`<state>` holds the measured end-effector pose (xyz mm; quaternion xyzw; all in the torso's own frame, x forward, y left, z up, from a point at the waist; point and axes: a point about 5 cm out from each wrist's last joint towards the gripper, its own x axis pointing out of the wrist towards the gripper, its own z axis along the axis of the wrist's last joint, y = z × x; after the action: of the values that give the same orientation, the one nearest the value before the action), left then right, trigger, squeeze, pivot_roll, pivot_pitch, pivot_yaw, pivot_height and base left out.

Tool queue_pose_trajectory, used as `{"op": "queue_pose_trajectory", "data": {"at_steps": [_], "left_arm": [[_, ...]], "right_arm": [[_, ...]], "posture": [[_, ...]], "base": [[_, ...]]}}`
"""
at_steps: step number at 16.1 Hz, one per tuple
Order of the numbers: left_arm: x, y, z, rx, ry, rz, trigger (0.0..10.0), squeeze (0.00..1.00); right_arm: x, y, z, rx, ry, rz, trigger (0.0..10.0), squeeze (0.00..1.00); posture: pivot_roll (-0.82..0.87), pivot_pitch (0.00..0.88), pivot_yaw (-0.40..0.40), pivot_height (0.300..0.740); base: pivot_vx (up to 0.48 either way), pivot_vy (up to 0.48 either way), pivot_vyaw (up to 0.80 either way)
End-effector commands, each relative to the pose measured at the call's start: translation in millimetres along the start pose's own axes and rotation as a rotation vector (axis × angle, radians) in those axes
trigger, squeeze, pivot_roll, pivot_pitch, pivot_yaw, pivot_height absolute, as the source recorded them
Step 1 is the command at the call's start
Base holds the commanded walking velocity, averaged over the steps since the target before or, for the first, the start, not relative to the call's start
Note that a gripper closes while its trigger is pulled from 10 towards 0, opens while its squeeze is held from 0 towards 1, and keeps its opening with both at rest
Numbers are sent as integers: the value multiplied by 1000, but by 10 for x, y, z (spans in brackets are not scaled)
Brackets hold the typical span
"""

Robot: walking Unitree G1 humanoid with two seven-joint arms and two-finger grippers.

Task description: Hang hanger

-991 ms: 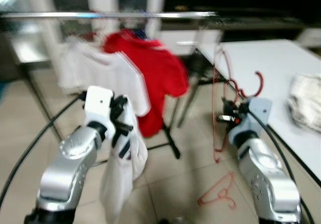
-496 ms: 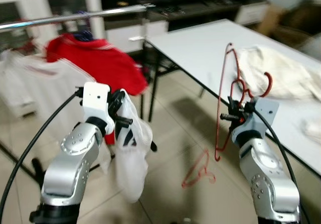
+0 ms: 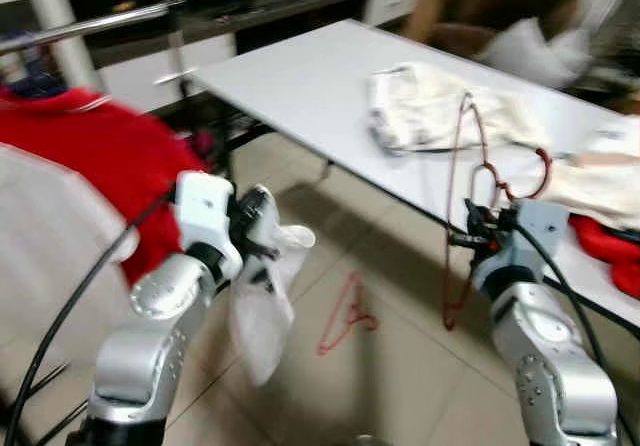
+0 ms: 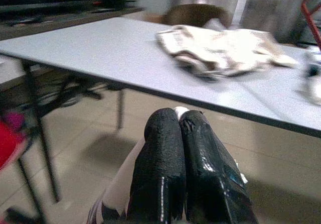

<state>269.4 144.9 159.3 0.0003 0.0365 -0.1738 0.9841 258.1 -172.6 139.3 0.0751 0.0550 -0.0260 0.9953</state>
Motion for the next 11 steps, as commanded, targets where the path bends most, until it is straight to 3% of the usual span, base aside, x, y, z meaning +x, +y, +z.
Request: {"op": "queue_pose_trajectory", "data": {"at_steps": [1, 8, 11], "left_arm": [[-15, 11, 53, 34, -26, 4, 10000, 0], [11, 48, 55, 85, -13, 34, 10000, 0], [49, 78, 95, 85, -25, 49, 10000, 0]], "right_arm": [[-15, 30, 33, 7, -7, 15, 10000, 0], [-7, 49, 13, -47, 32, 28, 10000, 0], [-6, 86, 0, -18, 45, 50, 10000, 0]], "posture": [[-126, 0, -45, 740], [-127, 0, -49, 740], [-117, 0, -37, 740]], "base": [[0, 0, -781], [0, 0, -783], [0, 0, -794]]}}
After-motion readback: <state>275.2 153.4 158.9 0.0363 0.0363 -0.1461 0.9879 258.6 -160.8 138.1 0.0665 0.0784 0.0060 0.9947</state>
